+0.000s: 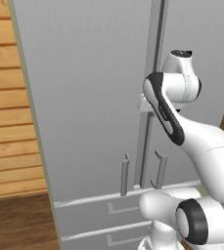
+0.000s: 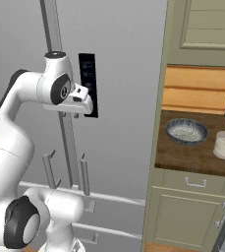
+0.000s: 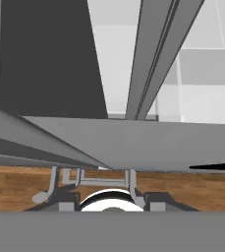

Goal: Grab a lemon wedge from the fridge and one ice cube from the ice bowl, and put them in the glass of lemonade.

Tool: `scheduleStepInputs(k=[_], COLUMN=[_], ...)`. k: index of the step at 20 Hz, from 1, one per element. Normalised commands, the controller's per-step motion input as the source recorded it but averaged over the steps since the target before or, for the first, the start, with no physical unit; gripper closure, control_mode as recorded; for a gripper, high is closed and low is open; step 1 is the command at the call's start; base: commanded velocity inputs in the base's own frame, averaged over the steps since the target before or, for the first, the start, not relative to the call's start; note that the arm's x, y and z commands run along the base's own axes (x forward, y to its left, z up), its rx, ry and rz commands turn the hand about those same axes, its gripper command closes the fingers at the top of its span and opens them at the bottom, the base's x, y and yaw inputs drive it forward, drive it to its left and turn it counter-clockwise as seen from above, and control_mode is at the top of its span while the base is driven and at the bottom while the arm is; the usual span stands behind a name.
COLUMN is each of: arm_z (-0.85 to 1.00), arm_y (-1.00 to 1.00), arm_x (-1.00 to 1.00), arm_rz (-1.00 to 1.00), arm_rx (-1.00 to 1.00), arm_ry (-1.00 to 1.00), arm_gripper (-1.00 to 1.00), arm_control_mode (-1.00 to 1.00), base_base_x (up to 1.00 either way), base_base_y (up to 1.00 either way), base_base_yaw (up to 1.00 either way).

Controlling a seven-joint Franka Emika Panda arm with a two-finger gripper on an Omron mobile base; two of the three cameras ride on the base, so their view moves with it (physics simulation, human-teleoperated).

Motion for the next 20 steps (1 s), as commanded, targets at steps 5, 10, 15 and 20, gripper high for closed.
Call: scheduleStepInputs(k=[5, 10, 15, 20], arm_z=[-0.06, -0.26, -0.41, -0.37], arm_y=[0.0, 0.0, 0.0, 0.0], arm_x=[-0.2, -0.22, -0.12, -0.17], arm_rz=[0.0, 0.0, 0.0, 0.0], arm_rx=[0.01, 0.01, 0.0, 0.0], arm_ry=[0.06, 0.09, 0.05, 0.02], arm_gripper=[-1.0, -1.0, -1.0, -1.0], arm_control_mode=[-1.0, -1.0, -1.0, -1.0], base_base_x=[0.0, 0.0, 0.0, 0.0], base_base_y=[0.0, 0.0, 0.0, 0.0], base_base_yaw=[0.0, 0.0, 0.0, 0.0])
